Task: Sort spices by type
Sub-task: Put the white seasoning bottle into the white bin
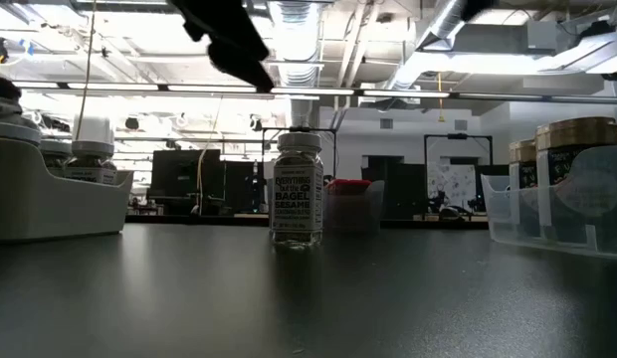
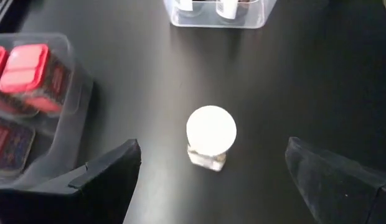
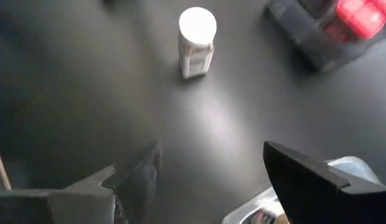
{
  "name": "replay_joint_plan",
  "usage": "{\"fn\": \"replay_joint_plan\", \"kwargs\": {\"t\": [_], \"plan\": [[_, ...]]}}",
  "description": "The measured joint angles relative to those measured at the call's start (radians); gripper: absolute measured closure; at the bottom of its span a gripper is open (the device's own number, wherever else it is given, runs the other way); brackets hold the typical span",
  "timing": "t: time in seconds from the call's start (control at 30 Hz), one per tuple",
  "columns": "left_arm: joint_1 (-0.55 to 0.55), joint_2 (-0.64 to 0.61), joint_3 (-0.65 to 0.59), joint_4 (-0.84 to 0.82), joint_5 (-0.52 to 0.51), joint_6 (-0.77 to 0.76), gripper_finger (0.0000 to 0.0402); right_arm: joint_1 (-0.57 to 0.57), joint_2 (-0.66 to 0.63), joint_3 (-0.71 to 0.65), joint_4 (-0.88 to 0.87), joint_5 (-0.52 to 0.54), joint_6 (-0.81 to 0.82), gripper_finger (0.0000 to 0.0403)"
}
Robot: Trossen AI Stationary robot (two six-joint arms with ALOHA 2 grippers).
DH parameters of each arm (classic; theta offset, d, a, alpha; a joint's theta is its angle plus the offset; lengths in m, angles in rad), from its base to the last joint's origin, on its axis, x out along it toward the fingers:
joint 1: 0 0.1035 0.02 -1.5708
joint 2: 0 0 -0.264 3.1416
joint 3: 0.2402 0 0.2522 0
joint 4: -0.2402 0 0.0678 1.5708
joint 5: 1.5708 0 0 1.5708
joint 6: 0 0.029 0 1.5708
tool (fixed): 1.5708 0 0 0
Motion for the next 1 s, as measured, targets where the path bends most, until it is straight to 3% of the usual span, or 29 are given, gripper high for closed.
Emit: {"fn": "replay_joint_plan", "kwargs": {"t": [0.23,0.4,0.67,1.0], "plan": [[0.010,0.129,0.122,-0.011,0.040,0.063,0.0017,0.070,-0.234,-0.383,0.307,0.011,0.112,0.0090],[0.024,0.216,0.203,-0.050,0.113,0.129,0.0017,0.088,-0.319,-0.536,0.427,0.005,0.123,0.0090],[0.077,0.362,0.299,-0.126,0.202,0.198,0.0017,0.092,-0.405,-0.587,0.435,0.000,0.092,0.0090],[0.115,0.455,0.304,-0.204,0.282,0.245,0.0017,0.092,-0.464,-0.625,0.410,0.000,0.096,0.0090]]}}
